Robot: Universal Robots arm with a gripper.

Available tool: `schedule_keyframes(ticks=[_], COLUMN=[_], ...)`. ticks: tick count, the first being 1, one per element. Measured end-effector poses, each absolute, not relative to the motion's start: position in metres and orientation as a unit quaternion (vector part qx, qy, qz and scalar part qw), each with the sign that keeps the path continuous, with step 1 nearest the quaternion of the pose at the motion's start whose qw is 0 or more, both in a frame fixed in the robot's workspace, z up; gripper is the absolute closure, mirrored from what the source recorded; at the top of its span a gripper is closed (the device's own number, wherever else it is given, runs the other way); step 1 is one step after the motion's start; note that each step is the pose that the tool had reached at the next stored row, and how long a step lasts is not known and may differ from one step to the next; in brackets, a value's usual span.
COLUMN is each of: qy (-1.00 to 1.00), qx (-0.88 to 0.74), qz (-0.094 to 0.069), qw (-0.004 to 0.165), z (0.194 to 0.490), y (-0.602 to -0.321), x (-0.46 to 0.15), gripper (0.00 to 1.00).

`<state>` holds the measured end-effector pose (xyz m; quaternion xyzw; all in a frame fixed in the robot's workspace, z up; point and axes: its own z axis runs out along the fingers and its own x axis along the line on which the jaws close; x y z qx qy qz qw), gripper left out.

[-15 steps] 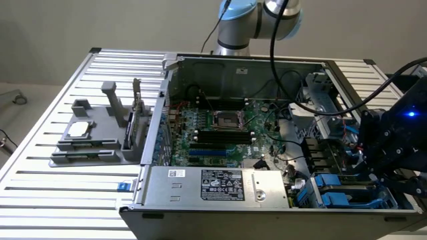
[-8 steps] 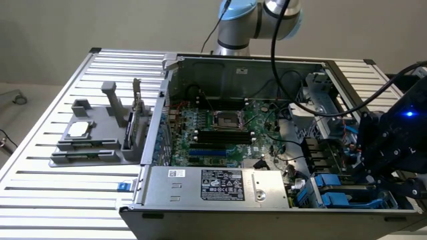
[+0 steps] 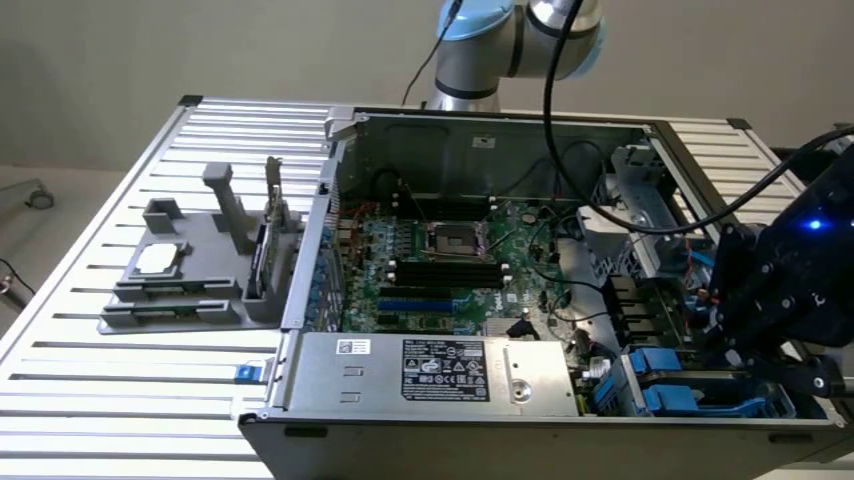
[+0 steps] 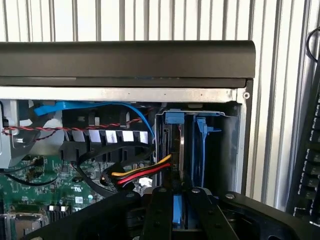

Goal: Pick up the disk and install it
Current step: 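Insert the first disk wire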

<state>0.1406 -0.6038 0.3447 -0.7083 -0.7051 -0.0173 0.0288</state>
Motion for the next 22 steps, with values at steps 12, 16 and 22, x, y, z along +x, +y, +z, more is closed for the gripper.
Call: schedule_keyframes(ticks=[12,16,22], qy=[-0.695,-0.686,-0.679], qx=[-0.719,-0.727,-0.734], qz=[-0.013,-0.010,0.000], qw=[0.025,0.022,0.012], z=[0.345,0.345,0.345], y=[-0.588,-0.588,-0.587], x=[0.142,0.144,0.145], gripper=[0.84,0.84,0.84])
